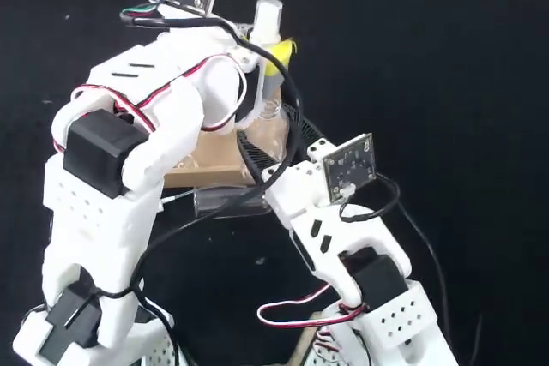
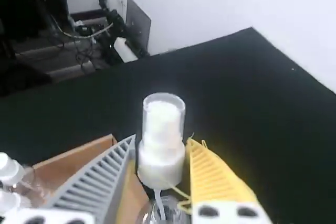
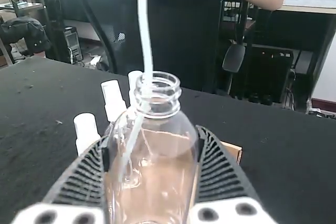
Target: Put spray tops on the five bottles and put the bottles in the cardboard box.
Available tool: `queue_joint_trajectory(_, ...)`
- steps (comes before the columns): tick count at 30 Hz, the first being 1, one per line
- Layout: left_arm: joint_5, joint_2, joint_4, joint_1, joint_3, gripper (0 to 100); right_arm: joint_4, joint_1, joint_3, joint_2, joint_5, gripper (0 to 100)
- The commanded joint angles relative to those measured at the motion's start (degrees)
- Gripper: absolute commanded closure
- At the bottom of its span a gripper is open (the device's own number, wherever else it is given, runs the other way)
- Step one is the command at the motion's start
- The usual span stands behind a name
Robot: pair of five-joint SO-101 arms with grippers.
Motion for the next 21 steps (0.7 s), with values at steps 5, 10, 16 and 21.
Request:
queue_joint_trajectory(5, 11.2, -2.5, 2.6, 0.1, -1.3, 68, -1.6, -0.6, -0.2, -1.2, -0.4, 98.8)
queue_joint_trajectory(10, 11.2, -4.2, 2.4, -2.2, -1.2, 67, -1.6, -0.6, 0.0, -1.2, -0.4, 98.8)
queue_joint_trajectory(16, 11.1, -6.3, 2.6, -5.8, 0.9, 67, -1.9, -0.6, 0.6, -1.3, -0.4, 98.8)
queue_joint_trajectory(21, 4.7, -6.9, 2.3, -5.8, 11.7, 67, -1.9, -0.6, 0.6, -1.3, -0.4, 98.8)
